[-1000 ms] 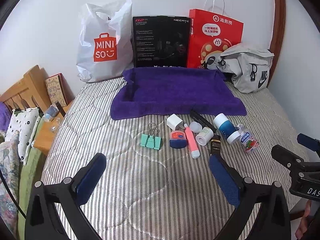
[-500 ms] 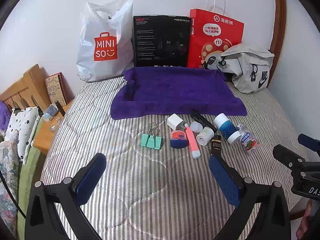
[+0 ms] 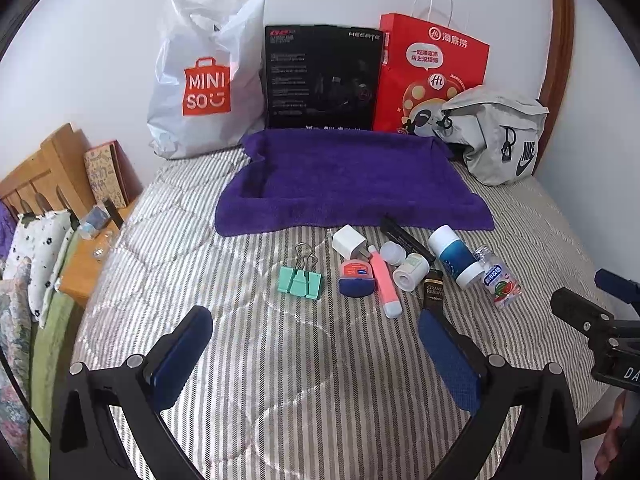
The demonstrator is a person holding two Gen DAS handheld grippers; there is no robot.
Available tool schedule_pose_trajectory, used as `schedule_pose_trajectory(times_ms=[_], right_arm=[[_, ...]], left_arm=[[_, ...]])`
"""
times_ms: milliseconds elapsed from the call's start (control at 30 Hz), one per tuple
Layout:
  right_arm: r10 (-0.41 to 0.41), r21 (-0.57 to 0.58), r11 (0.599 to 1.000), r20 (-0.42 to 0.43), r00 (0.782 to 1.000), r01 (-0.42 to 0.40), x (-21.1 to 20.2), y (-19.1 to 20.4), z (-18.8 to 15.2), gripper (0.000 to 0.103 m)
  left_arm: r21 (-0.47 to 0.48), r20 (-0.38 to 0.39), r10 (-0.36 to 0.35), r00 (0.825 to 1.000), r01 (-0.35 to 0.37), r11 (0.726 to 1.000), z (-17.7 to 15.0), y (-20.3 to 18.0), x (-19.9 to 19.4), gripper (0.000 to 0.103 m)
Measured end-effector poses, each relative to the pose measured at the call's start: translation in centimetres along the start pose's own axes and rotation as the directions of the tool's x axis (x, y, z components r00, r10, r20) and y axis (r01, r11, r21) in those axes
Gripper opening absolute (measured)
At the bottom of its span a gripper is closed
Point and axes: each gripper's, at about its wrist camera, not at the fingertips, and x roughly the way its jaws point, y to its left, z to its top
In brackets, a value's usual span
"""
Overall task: Organize rigid objects
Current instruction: 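Grasp the green binder clip with the left tool while the right tool grasps the clear candy bottle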
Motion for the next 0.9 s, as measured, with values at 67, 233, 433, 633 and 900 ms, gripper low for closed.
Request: schedule_pose_trajectory(times_ms=[67,233,433,633,900], right_arm=[[0.018,0.012,1.0,-0.01,1.0,-0.017,0.5,-0.4,0.0,0.103],[0.002,0.036,0.999,-0.045,0.999,-0.001,2.5,-2.0,0.0,0.103],[0.019,0.061,0.998,-0.096,0.995,-0.013,6.1,-4.6,-0.3,0.103],[0.047,-0.04,0.998,-0.123,0.991,-0.052,9.9,-4.5,-0.6,0.103],[0.016,-0.127,0.991,-0.188,0.982,-0.04,14.2,-3.5,-0.9,0.102]], left_arm=[[-0.004,-0.021,-0.006,1.0,0.006,1.0,0.2,0.4,1.1,0.103],[-0.01,-0.066,0.004,0.998,-0.005,1.0,0.2,1.5,4.0,0.103],[0.005,-0.105,0.04,0.994,-0.039,0.999,0.0,3.0,7.1,0.103],[0.042,-0.136,0.049,0.99,-0.043,0.998,-0.1,3.9,10.3,0.103],[0.098,-0.166,0.019,0.986,-0.003,0.995,0.2,3.6,13.5,0.103]])
